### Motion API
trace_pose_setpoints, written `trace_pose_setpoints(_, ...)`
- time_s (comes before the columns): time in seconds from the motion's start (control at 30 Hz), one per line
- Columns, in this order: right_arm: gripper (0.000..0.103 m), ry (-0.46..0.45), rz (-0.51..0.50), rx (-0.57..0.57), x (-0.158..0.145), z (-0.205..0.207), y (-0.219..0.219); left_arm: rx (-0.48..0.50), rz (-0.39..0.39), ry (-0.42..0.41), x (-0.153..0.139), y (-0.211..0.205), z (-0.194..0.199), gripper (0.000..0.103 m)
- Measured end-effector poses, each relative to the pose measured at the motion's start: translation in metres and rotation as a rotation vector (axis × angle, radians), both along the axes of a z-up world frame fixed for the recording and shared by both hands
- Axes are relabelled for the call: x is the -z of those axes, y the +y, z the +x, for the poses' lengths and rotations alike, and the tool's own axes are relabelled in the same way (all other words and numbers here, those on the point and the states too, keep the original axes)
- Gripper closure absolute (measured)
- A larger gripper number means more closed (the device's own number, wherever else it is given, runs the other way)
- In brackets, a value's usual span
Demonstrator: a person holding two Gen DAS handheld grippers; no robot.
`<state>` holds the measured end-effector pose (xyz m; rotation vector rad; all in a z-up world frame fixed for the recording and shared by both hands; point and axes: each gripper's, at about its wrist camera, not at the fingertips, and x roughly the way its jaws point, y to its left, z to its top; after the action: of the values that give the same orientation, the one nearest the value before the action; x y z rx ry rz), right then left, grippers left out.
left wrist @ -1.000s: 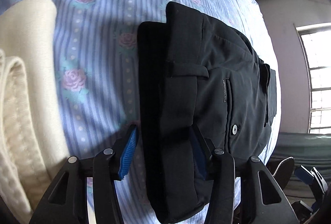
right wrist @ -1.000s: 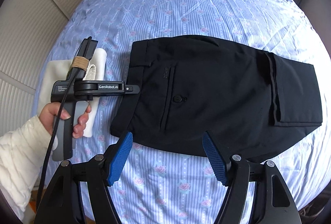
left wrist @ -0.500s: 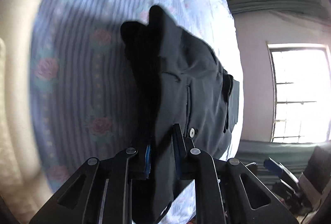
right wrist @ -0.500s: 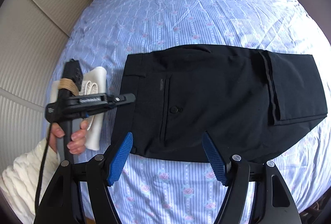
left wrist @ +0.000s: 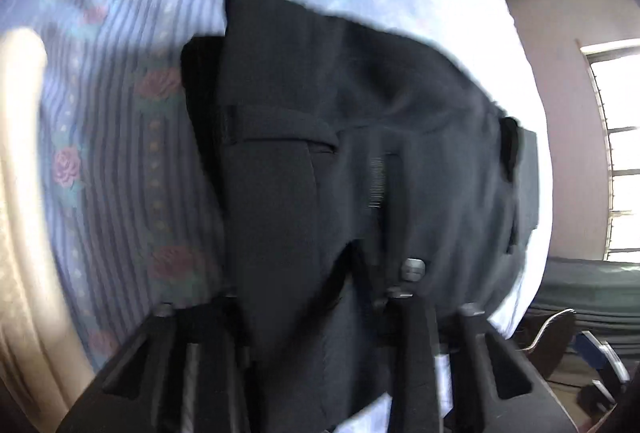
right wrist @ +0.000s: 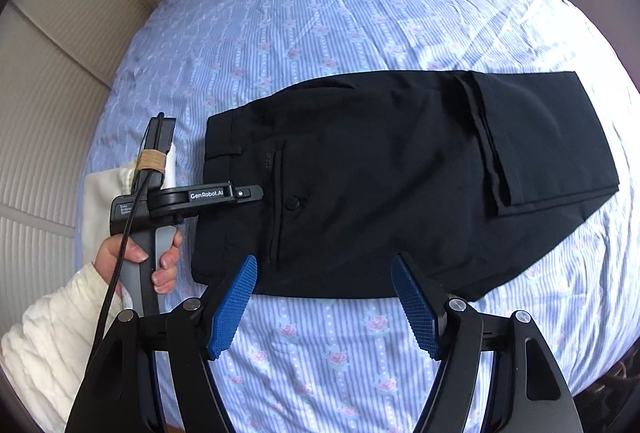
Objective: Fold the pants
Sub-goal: 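Grasp the folded trousers with the left gripper, lift, fold over, release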
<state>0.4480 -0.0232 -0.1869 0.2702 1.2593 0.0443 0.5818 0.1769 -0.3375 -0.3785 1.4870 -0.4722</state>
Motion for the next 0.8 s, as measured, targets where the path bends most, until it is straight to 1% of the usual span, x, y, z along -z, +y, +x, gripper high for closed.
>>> trace_pose_setpoints(0.07, 0.032, -0.012, 0.012, 0.010, -0.004, -0.008, -0.009, -0.028, -0.104, -0.029, -0.029, 0.007, -0.004, 0.084)
trace_pose_setpoints(0.1, 0.032, -0.023, 0.013, 0.021, -0.008, -0.014, -0.016, -0.039, -0.149, -0.056, -0.048, 0.008, -0.007, 0.084)
trace_pose_setpoints(0.2, 0.032, -0.057, 0.036, 0.064, -0.024, -0.030, -0.038, -0.088, -0.253, -0.152, -0.110, 0.004, -0.017, 0.085)
trace_pose_setpoints(0.23, 0.032, -0.071, 0.048, 0.080, -0.030, -0.036, -0.046, -0.097, -0.268, -0.183, -0.128, 0.000, -0.021, 0.085)
trace_pose_setpoints(0.3, 0.032, -0.108, 0.060, 0.107, -0.044, -0.046, -0.061, -0.105, -0.265, -0.233, -0.154, -0.011, -0.025, 0.085)
trace_pose_setpoints(0.37, 0.032, -0.149, 0.064, 0.117, -0.057, -0.055, -0.072, -0.083, -0.207, -0.266, -0.173, -0.031, -0.026, 0.085)
trace_pose_setpoints(0.43, 0.032, -0.184, 0.065, 0.113, -0.069, -0.063, -0.085, -0.058, -0.146, -0.260, -0.185, -0.053, -0.025, 0.085)
trace_pose_setpoints(0.6, 0.032, -0.255, 0.056, 0.129, -0.092, -0.080, -0.125, -0.064, -0.015, -0.270, -0.213, -0.108, -0.031, 0.084)
trace_pose_setpoints(0.67, 0.032, -0.274, 0.062, 0.136, -0.097, -0.084, -0.149, -0.067, 0.030, -0.290, -0.226, -0.126, -0.035, 0.084)
trace_pose_setpoints(0.73, 0.032, -0.293, 0.070, 0.137, -0.102, -0.087, -0.178, -0.074, 0.083, -0.303, -0.237, -0.152, -0.040, 0.084)
trace_pose_setpoints(0.8, 0.032, -0.305, 0.074, 0.131, -0.104, -0.087, -0.203, -0.078, 0.117, -0.317, -0.246, -0.173, -0.043, 0.084)
